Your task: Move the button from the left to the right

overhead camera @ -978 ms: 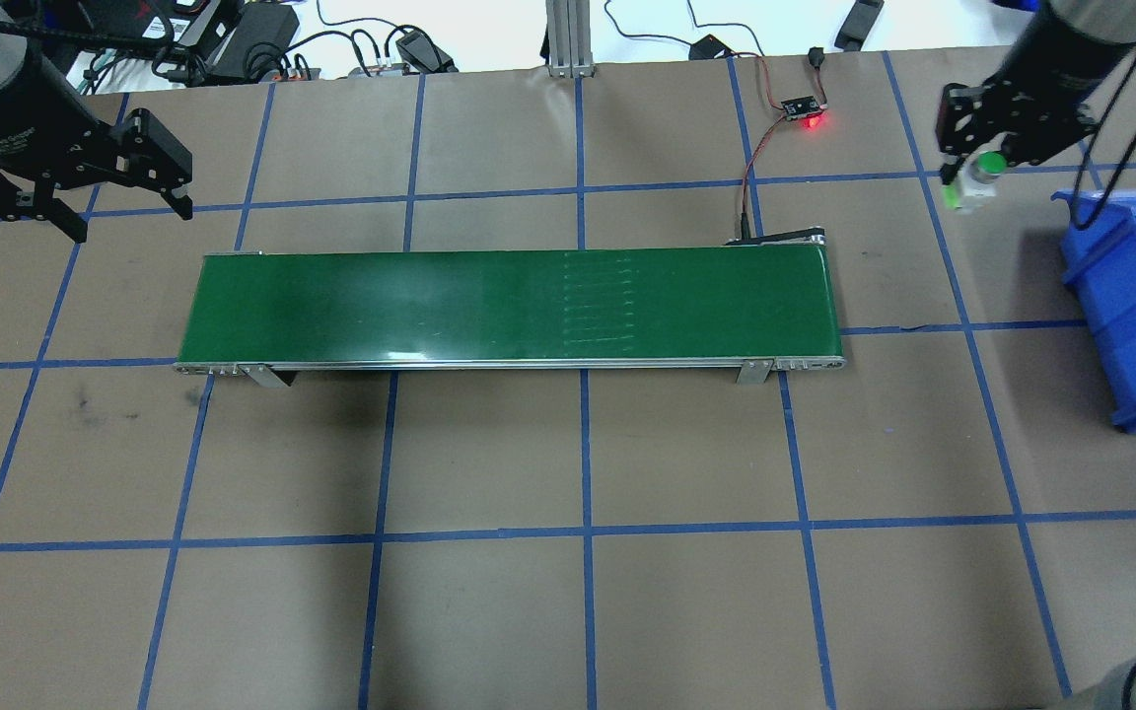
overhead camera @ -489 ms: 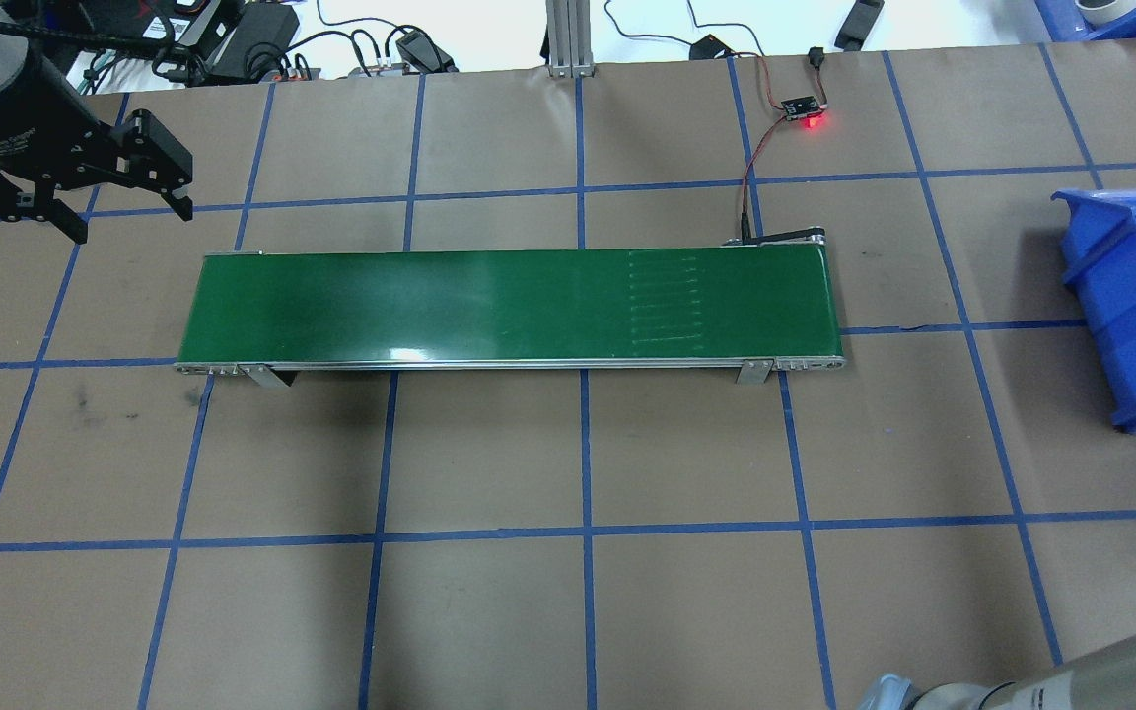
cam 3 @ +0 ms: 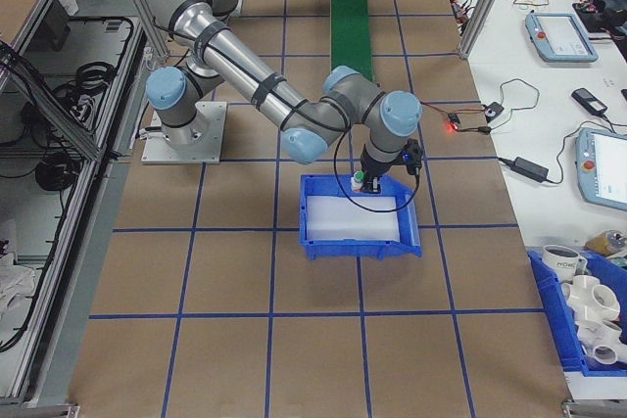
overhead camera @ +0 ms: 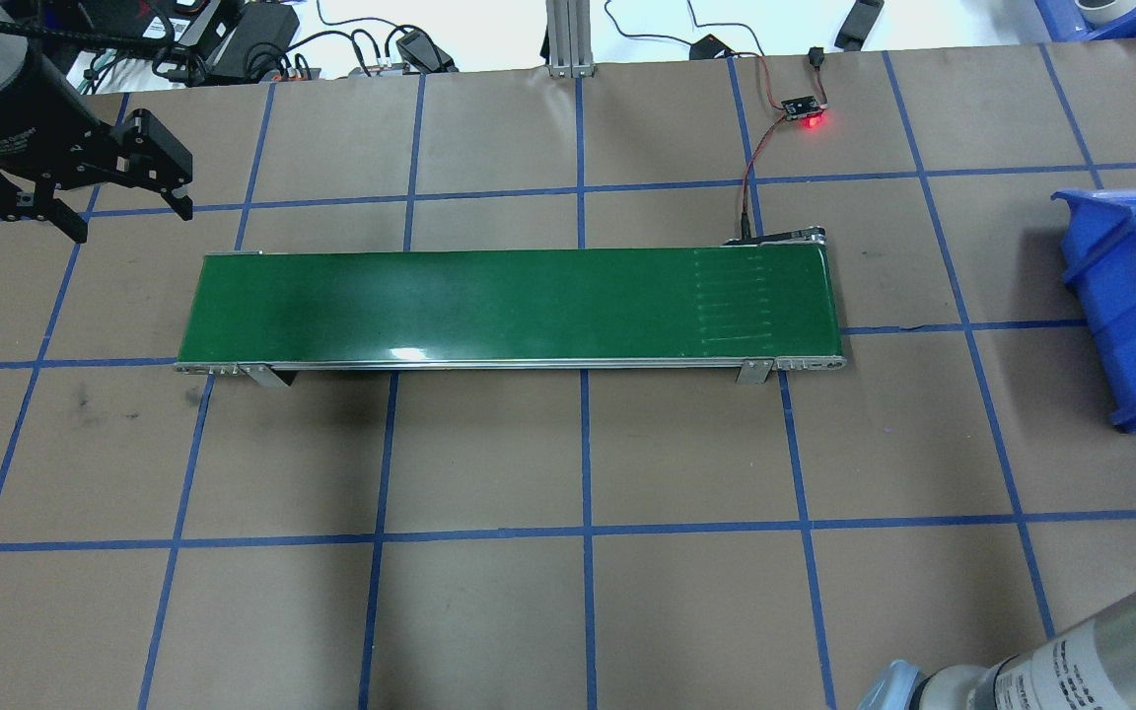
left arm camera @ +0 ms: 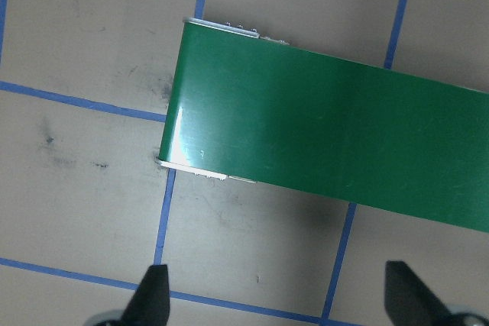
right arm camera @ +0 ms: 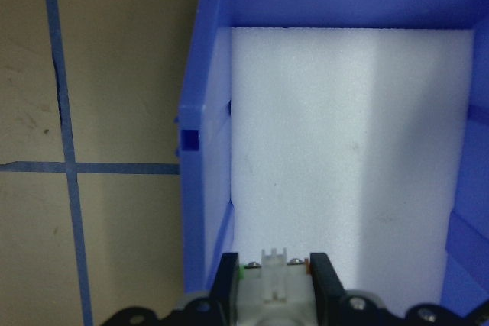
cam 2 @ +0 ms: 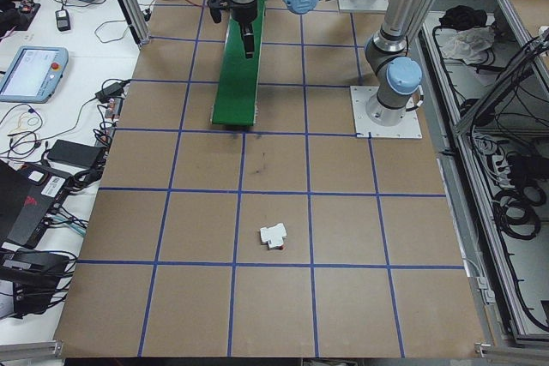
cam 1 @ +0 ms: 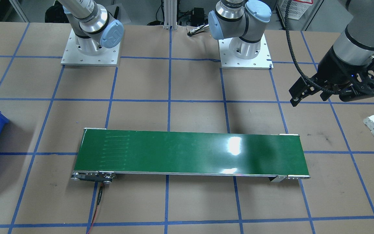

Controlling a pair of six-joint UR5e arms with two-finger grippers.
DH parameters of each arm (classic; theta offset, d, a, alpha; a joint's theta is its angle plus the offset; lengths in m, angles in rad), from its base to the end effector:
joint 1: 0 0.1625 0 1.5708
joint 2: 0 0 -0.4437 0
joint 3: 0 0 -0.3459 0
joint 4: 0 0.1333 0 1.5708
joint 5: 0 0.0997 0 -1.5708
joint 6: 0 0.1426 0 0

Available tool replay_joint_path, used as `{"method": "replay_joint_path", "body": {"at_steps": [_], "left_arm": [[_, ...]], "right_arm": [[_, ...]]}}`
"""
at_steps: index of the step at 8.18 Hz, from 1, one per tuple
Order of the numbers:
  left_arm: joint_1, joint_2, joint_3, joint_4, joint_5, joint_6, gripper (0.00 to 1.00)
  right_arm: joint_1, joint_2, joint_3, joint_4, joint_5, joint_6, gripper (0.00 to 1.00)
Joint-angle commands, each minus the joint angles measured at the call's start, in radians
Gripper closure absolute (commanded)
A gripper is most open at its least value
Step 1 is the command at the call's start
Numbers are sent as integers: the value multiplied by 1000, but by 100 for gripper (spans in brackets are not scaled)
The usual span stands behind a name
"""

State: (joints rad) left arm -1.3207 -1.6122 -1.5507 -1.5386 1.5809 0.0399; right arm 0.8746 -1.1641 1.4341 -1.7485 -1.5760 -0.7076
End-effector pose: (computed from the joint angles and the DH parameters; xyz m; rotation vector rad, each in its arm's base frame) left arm -0.0126 -0.4836 0.4570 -0.3284 3.1127 -0.0146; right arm -0.2799 -0.5416 0.3266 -0.0179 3.0838 0.1139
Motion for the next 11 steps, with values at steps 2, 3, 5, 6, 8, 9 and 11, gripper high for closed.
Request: {"method": "replay_joint_path", "body": {"at_steps": [2,3,5,6,8,9,11], "left_arm": [[0,-2,-2,0,1,0,0],[0,0,1,0,1,0,0],[0,-2,1,0,1,0,0],[0,0,1,0,1,0,0],[0,0,1,0,1,2,0],[0,-2,1,0,1,0,0],[0,0,1,-2,2,0,0]], "right_arm": [[-60,86,23,-52,-4,-96,100],[-60,110,35,-74,-4,-95,100],[-60,135,43,-103,-13,-98,100],[-60,136,55,-109,-15,-98,100],[-60,136,61,-134,-27,-99,82],[-60,138,72,-161,-26,-110,73],[-60,155,94,-204,-32,-179,20]]}}
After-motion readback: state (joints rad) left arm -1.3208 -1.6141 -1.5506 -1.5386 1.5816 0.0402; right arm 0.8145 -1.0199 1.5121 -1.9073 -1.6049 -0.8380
